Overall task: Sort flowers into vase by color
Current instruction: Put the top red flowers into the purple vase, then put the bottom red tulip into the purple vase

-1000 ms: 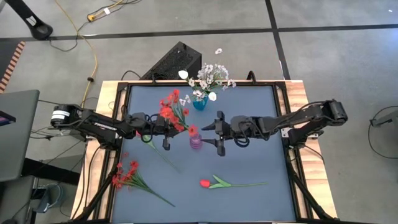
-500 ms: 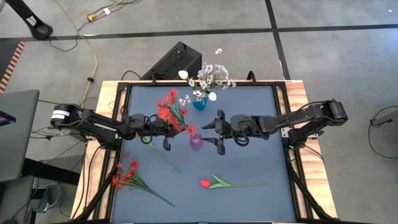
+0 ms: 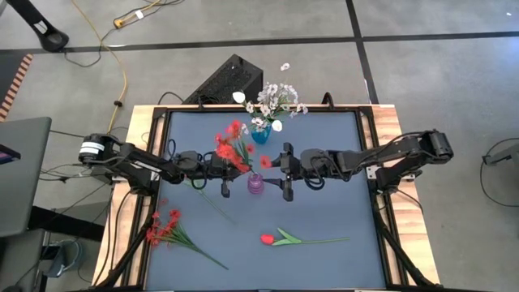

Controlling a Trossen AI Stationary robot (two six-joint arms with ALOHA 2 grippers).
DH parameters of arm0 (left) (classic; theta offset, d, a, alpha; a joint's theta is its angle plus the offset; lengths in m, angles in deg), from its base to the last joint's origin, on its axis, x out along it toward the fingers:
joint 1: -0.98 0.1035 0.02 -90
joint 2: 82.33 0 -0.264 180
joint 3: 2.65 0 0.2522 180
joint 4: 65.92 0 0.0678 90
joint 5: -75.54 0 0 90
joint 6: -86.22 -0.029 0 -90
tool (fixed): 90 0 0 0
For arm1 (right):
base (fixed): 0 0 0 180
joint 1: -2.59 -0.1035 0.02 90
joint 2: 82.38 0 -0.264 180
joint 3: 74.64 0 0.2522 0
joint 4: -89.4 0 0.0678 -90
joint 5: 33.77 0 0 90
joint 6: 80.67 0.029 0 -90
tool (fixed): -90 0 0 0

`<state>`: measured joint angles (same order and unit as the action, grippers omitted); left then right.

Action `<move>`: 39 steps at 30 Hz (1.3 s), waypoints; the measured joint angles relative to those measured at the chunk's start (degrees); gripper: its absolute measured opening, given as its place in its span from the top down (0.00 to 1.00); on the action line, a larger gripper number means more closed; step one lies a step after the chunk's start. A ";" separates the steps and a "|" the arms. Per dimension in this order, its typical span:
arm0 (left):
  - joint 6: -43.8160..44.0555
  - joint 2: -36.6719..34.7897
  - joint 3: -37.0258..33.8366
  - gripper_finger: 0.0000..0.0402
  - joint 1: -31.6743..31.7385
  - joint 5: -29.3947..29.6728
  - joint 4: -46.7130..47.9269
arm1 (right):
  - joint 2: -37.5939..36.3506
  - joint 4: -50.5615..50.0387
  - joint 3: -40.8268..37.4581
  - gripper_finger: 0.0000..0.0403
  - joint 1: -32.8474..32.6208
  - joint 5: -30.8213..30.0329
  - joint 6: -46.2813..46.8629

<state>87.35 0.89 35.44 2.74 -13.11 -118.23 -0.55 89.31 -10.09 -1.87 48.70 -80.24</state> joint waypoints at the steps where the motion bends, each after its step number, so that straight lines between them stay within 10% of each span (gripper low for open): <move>1: 0.00 -0.33 0.00 0.97 0.00 -0.13 0.03 | 0.00 -0.03 0.00 0.38 0.01 0.00 0.02; 26: 1.29 -0.66 0.00 0.92 0.17 0.86 7.46 | 0.00 -0.33 -1.44 0.38 0.01 0.00 0.84; 39: 1.39 -0.71 6.43 0.66 3.19 -8.04 25.32 | 0.02 1.41 -2.86 0.38 0.11 0.00 2.60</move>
<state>88.73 0.19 41.87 5.92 -21.16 -92.90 -0.53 90.73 -12.95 -1.75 48.70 -77.65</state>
